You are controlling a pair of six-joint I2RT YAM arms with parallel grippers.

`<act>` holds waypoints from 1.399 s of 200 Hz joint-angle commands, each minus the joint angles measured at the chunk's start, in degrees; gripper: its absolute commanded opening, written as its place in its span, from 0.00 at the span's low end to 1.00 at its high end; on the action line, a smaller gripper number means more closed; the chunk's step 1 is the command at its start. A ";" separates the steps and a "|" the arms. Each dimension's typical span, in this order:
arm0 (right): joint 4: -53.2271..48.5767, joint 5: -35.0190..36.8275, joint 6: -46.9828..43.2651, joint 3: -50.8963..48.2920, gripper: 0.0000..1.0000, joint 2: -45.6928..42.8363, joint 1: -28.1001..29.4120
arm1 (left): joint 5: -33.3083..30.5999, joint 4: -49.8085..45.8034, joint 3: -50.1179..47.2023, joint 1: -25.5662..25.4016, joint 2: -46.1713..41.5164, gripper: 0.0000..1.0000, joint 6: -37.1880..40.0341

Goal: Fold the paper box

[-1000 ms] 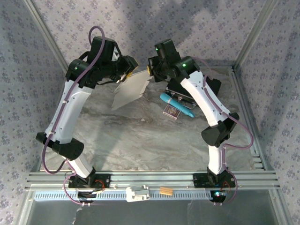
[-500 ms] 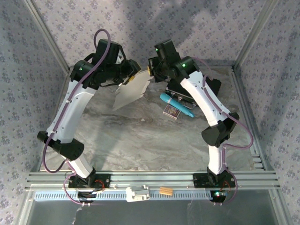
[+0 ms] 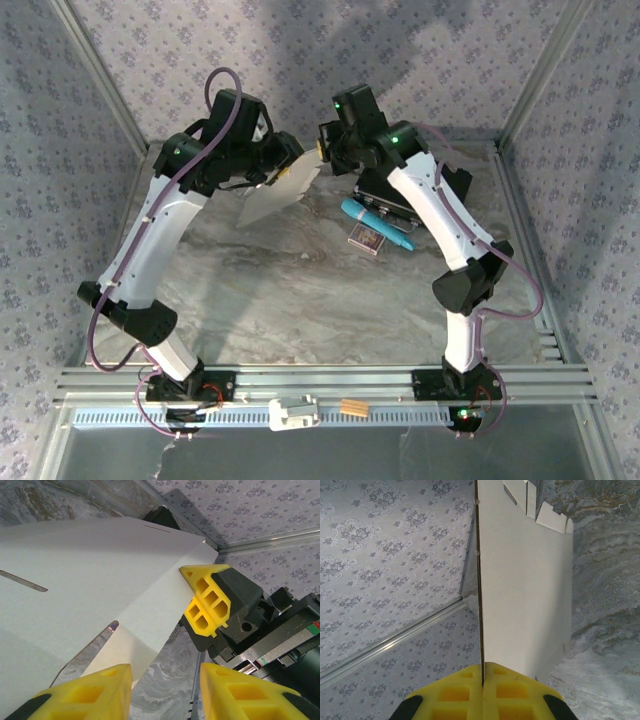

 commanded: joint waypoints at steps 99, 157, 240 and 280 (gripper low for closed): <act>4.99 -0.13 3.38 -6.07 0.00 -5.65 2.35 | -2.12 8.82 -2.16 -0.20 0.52 0.37 -3.74; 6.56 -1.23 4.95 -7.89 0.00 -6.41 2.68 | -2.71 19.01 -10.73 0.64 -3.70 0.36 -6.30; 4.56 -0.04 5.53 -9.11 0.00 -8.23 1.36 | 1.28 30.01 -19.44 4.30 -13.07 0.56 -6.69; 7.20 -0.06 7.36 -18.72 0.00 -14.64 -0.57 | 7.30 30.17 -28.55 12.73 -22.84 0.63 -5.04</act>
